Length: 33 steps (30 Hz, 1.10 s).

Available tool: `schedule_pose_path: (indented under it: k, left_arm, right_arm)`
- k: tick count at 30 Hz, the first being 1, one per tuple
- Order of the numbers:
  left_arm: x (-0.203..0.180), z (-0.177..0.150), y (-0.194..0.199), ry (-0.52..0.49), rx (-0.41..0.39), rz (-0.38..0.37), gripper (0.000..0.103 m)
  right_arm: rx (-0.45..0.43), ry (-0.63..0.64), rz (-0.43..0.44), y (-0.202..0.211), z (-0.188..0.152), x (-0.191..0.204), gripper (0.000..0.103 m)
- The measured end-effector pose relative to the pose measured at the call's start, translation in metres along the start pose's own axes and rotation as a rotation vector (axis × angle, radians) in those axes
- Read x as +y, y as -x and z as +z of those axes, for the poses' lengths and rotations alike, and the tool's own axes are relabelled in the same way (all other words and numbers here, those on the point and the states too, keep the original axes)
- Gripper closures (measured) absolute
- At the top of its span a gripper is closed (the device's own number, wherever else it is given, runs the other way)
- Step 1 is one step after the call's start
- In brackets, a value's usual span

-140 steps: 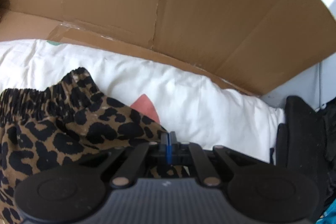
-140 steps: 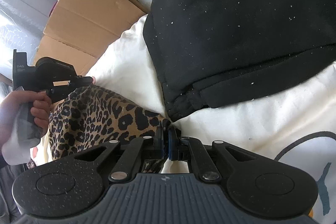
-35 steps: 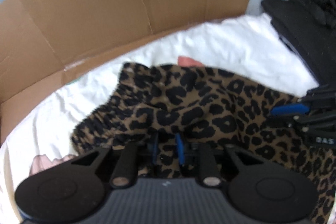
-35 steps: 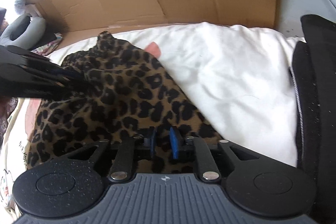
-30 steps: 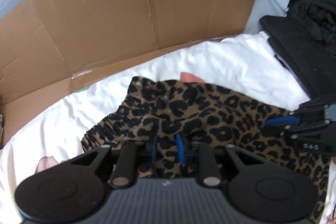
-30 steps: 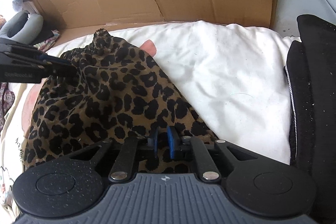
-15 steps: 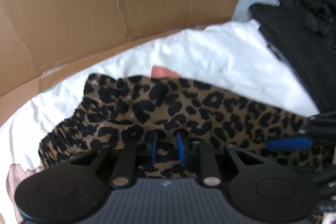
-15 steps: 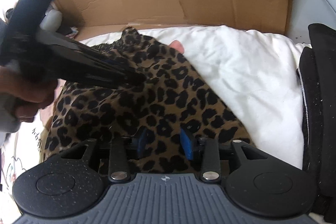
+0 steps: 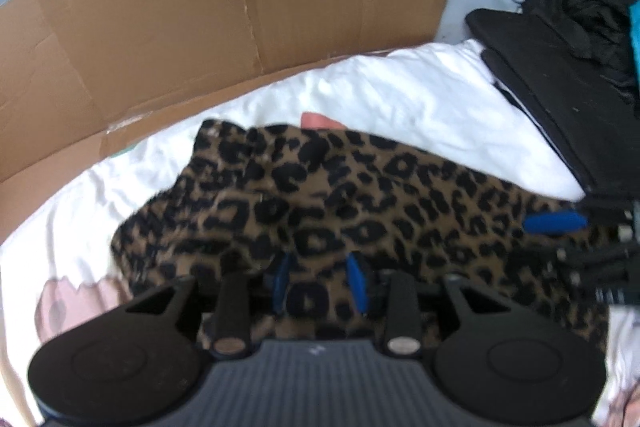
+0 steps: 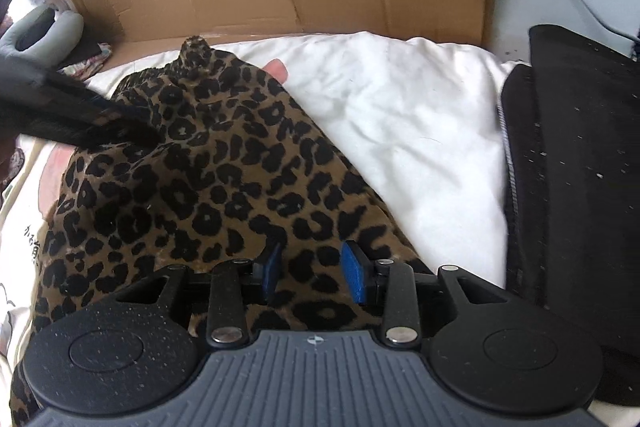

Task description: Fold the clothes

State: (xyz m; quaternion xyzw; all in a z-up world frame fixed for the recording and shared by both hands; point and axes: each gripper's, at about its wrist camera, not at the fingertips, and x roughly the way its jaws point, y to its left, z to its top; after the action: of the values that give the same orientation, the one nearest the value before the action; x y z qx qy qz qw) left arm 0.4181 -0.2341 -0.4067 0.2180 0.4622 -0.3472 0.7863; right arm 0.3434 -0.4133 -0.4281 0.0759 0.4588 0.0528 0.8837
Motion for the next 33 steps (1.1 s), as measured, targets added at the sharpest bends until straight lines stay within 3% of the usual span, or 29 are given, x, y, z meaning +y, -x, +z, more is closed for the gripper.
schedule_pose_path:
  k: [10,18,22,27,33]
  left_arm:
    - [0.016,-0.04,0.034,0.115,-0.057,-0.067,0.07]
    - [0.015,-0.061,0.019,0.143,-0.046,-0.123,0.069]
    - [0.018,-0.072,0.006,0.142,-0.017,-0.087,0.069]
    - [0.03,-0.078,0.006,0.143,-0.002,0.017,0.071]
    - [0.034,-0.086,0.031,0.152,0.03,0.051,0.072]
  right_arm:
    - [-0.071,-0.039,0.124,0.031,0.001,-0.004,0.062]
    - [-0.019,0.011,0.198,0.024,-0.008,0.025,0.062]
    - [0.036,0.023,0.139,0.013,-0.018,0.022,0.063]
    - [0.052,0.022,0.083,0.012,-0.024,0.004,0.065]
    - [0.061,-0.014,0.031,0.024,-0.029,-0.008,0.065]
